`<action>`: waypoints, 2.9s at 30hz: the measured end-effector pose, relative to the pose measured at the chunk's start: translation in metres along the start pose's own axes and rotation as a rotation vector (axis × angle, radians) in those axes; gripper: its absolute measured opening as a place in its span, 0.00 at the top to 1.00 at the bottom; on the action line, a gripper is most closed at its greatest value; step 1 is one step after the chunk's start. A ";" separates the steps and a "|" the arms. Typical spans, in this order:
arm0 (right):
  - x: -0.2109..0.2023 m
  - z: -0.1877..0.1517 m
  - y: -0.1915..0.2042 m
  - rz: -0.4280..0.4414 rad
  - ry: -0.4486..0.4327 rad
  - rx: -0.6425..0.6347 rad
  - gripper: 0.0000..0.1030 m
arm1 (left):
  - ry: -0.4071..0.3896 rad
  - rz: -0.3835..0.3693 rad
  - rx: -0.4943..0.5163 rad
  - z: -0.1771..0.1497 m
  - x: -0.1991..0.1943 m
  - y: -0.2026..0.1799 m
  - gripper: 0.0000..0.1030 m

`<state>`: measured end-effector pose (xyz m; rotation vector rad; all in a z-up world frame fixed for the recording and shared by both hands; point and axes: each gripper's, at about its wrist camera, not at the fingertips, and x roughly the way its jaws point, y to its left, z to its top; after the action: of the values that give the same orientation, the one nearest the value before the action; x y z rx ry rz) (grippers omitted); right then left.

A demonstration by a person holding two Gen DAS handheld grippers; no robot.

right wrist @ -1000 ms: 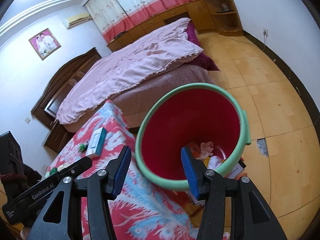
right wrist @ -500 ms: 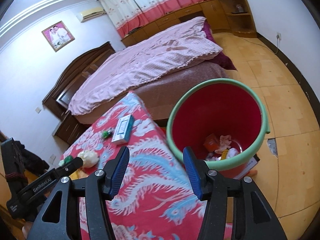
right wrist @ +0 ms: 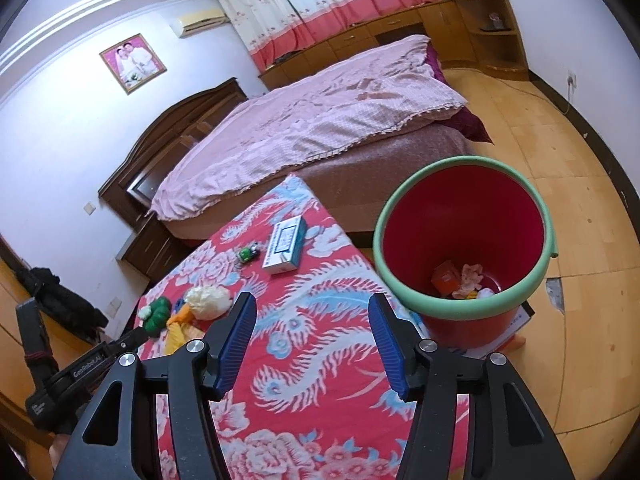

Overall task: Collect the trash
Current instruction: 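Move both open tools back over the remaining trash on the table, then close the left tool on the yellow foam net and lift it, then close the right tool on the clear snack bag with orange ends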

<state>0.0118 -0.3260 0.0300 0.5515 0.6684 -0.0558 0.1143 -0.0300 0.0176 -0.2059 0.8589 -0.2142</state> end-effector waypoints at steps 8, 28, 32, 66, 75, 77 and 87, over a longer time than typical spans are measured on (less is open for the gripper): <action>0.018 -0.009 0.016 0.013 0.033 -0.025 0.37 | 0.011 0.063 0.014 -0.006 0.018 0.022 0.46; 0.084 -0.018 0.027 -0.008 0.141 -0.047 0.36 | 0.100 0.107 -0.041 -0.017 0.077 0.059 0.46; 0.088 -0.019 0.028 -0.009 0.147 -0.049 0.36 | 0.092 0.120 -0.031 -0.018 0.079 0.059 0.46; 0.140 -0.048 0.119 0.078 0.281 -0.304 0.27 | -0.046 0.091 -0.221 -0.029 0.021 0.127 0.86; 0.182 -0.068 0.162 0.071 0.342 -0.460 0.25 | -0.044 0.136 -0.285 -0.037 0.018 0.157 0.86; 0.190 -0.072 0.170 0.072 0.353 -0.500 0.25 | -0.043 0.140 -0.294 -0.038 0.018 0.161 0.86; 0.221 -0.087 0.195 0.034 0.371 -0.652 0.24 | -0.043 0.147 -0.306 -0.043 0.016 0.167 0.86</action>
<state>0.1798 -0.0886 -0.0682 -0.0632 0.9822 0.2961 0.1092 0.1220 -0.0656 -0.4292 0.8582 0.0607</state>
